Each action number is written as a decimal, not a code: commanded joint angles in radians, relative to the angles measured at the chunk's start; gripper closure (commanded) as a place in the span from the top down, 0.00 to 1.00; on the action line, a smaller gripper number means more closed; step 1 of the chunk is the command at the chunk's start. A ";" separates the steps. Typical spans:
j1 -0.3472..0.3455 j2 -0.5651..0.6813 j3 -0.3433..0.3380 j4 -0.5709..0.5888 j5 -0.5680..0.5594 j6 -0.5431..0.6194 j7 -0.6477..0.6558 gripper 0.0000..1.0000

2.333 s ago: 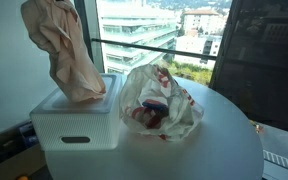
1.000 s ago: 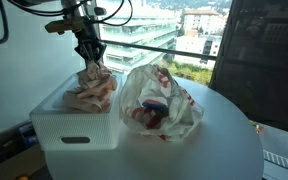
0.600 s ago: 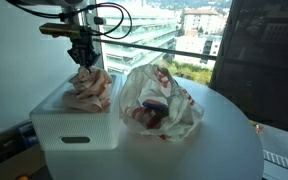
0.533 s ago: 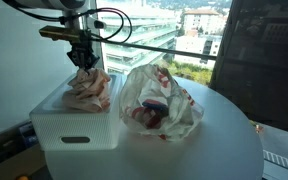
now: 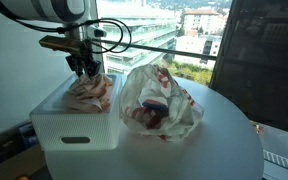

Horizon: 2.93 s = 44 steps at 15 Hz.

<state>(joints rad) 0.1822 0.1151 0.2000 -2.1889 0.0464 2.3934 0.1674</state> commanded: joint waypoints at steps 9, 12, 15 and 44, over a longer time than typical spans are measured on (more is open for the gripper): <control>-0.038 -0.205 -0.036 0.008 -0.274 -0.227 0.292 1.00; -0.076 -0.174 -0.067 0.005 -0.227 -0.268 0.312 1.00; -0.109 -0.121 -0.107 -0.002 -0.171 -0.251 0.312 1.00; -0.169 0.518 -0.277 0.368 0.104 0.246 0.329 1.00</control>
<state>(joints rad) 0.0109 0.5542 -0.0630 -1.9134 0.1292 2.6228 0.5296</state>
